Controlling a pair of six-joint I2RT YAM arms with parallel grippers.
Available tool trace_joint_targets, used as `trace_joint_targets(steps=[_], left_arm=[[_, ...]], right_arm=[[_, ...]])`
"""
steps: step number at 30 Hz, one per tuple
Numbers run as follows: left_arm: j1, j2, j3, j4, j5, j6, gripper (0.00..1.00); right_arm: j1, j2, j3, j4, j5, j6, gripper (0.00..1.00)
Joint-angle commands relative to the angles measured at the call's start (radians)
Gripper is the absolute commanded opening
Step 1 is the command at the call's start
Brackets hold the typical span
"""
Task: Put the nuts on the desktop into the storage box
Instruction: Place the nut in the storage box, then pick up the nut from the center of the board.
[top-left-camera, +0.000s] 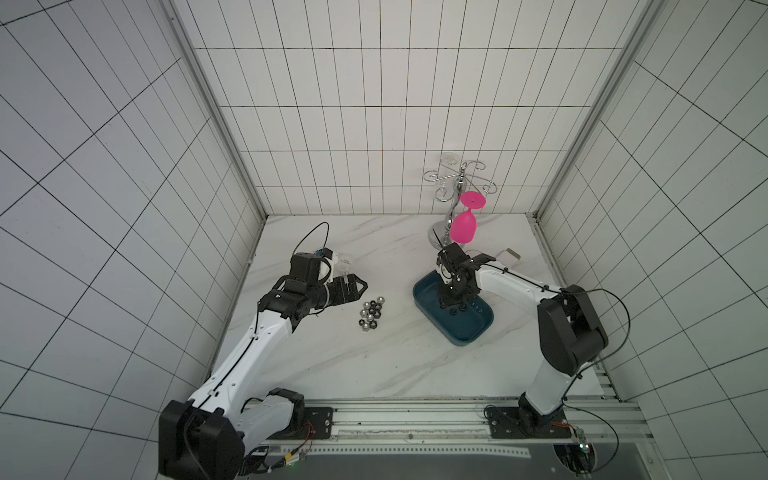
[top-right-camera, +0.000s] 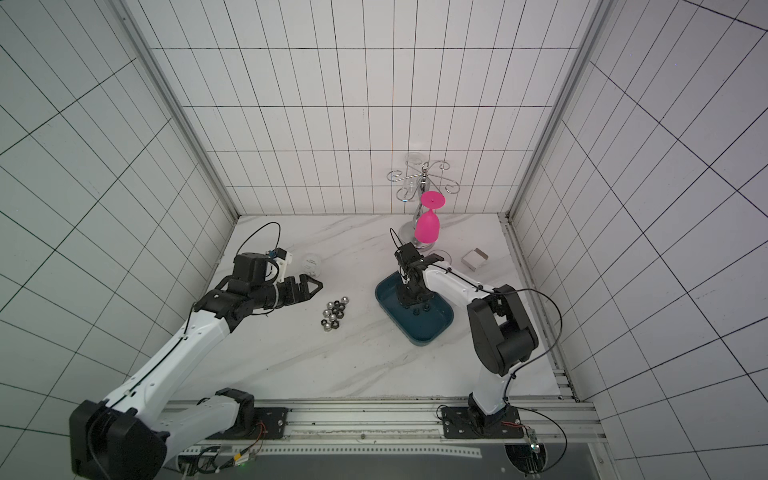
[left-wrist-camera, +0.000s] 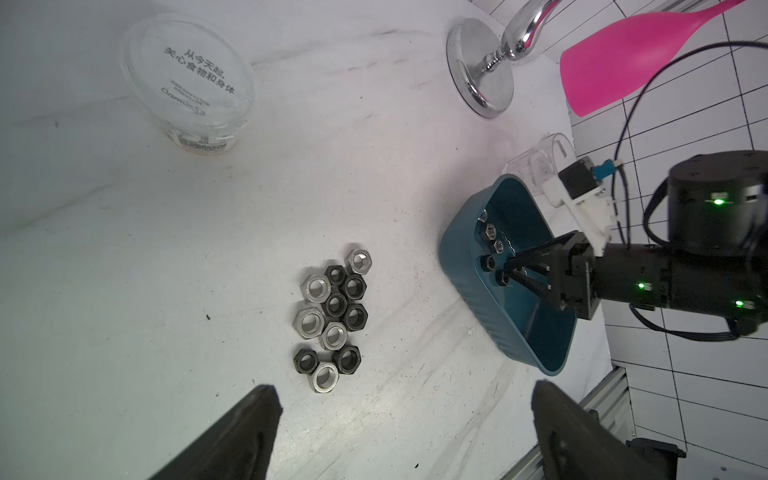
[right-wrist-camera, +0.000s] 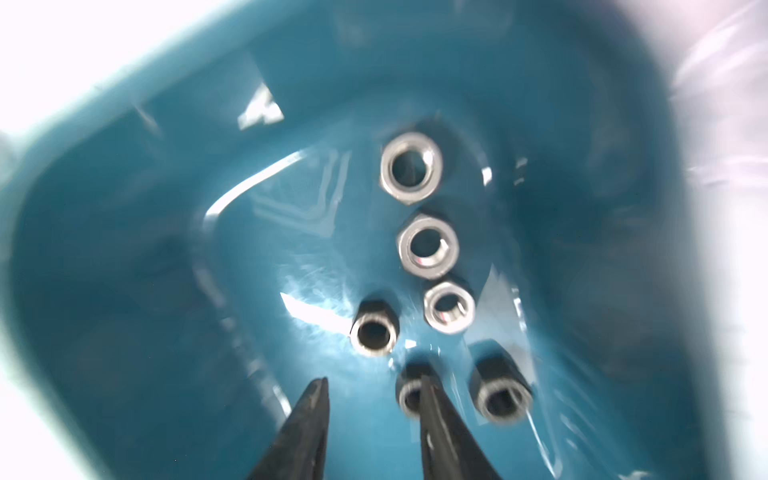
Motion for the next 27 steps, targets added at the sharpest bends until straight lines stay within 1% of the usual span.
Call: trace_joint_targets(steps=[1,3,5,7,10,13,20,27], left_arm=[[0.009,-0.024,0.009,0.005,-0.052,0.013,0.98],[0.035,-0.027,0.002,0.004,-0.052,0.009,0.98],[0.071,-0.030,-0.006,0.004,-0.029,0.002,0.99],[0.106,-0.034,-0.010,-0.007,-0.009,0.004,0.98],[0.138,-0.043,-0.014,-0.030,-0.008,0.021,0.98],[0.156,-0.052,-0.021,-0.038,-0.011,0.023,0.98],[0.170,-0.063,-0.039,-0.044,-0.009,0.032,0.98],[0.183,-0.064,-0.034,-0.067,-0.006,0.052,0.98]], right_arm=[[0.044,-0.136,0.046,-0.005,0.013,-0.021,0.43],[0.099,-0.154,0.086,-0.022,0.005,-0.036,0.48],[0.145,-0.140,0.126,-0.059,-0.008,-0.034,0.49],[0.196,-0.122,0.136,-0.053,-0.016,-0.027,0.49],[0.275,-0.076,0.134,-0.033,-0.022,-0.027,0.50],[0.327,-0.003,0.142,-0.032,-0.021,-0.027,0.50],[0.362,0.153,0.155,0.026,-0.034,-0.027,0.50],[0.388,0.272,0.215,0.041,-0.028,-0.037,0.49]])
